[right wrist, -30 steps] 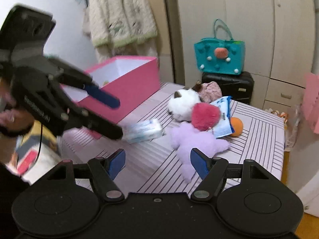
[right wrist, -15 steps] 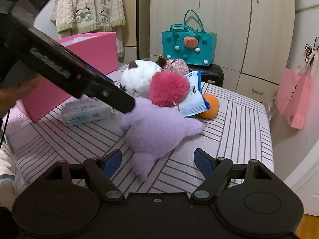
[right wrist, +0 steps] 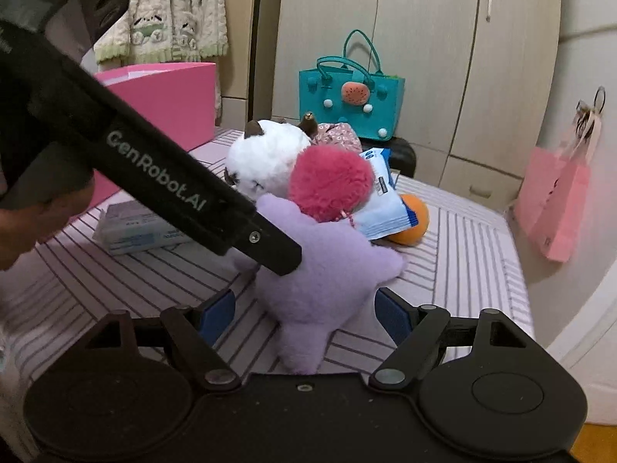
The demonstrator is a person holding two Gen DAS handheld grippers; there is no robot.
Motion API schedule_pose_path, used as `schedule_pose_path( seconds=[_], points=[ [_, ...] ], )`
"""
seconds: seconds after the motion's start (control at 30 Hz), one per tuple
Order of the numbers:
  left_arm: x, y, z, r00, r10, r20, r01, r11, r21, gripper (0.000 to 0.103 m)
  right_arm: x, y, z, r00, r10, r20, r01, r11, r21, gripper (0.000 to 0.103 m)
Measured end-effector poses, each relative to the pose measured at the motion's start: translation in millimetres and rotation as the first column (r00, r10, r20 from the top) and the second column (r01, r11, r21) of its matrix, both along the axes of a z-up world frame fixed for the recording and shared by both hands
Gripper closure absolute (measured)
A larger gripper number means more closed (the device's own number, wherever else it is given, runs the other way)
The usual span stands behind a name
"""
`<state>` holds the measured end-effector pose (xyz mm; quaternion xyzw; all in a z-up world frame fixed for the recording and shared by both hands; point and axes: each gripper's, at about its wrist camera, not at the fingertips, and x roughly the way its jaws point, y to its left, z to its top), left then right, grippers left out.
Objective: Organize soft objects
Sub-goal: 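Grasp the lilac plush toy with the right gripper and lift it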
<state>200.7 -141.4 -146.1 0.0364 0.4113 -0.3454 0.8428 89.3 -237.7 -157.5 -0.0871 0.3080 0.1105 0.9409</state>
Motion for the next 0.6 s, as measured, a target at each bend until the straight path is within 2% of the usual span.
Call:
schedule_pose_path(
  seconds=[0.03, 0.17, 0.2, 0.4, 0.6],
  points=[
    [0.0, -0.5, 0.1, 1.000, 0.000, -0.002, 0.000, 1.000, -0.001, 0.044, 1.8, -1.4, -0.2, 1.000, -0.006, -0.004, 0.006, 1.000, 0.014, 0.022],
    [0.4, 0.7, -1.1, 1.000, -0.001, -0.009, 0.001, 1.000, -0.012, 0.049, 4.5, -7.9, -1.3, 0.999, -0.039, -0.012, 0.040, 0.997, 0.065, 0.039],
    [-0.2, 1.3, -1.5, 1.000, -0.005, -0.003, 0.005, 1.000, -0.012, 0.050, 3.9, -9.3, -1.5, 0.999, -0.045, -0.010, 0.045, 0.996, 0.072, 0.041],
    [-8.5, -0.2, -0.4, 0.999, -0.029, 0.033, 0.029, 1.000, -0.004, 0.052, 1.3, -8.4, -4.0, 0.998, -0.061, -0.008, 0.061, 0.994, 0.093, 0.045],
    [-16.6, -1.7, -0.5, 0.999, -0.034, 0.021, 0.034, 0.999, -0.003, 0.052, -4.6, -8.4, -4.5, 0.996, -0.084, -0.006, 0.085, 0.990, 0.109, 0.045]
  ],
)
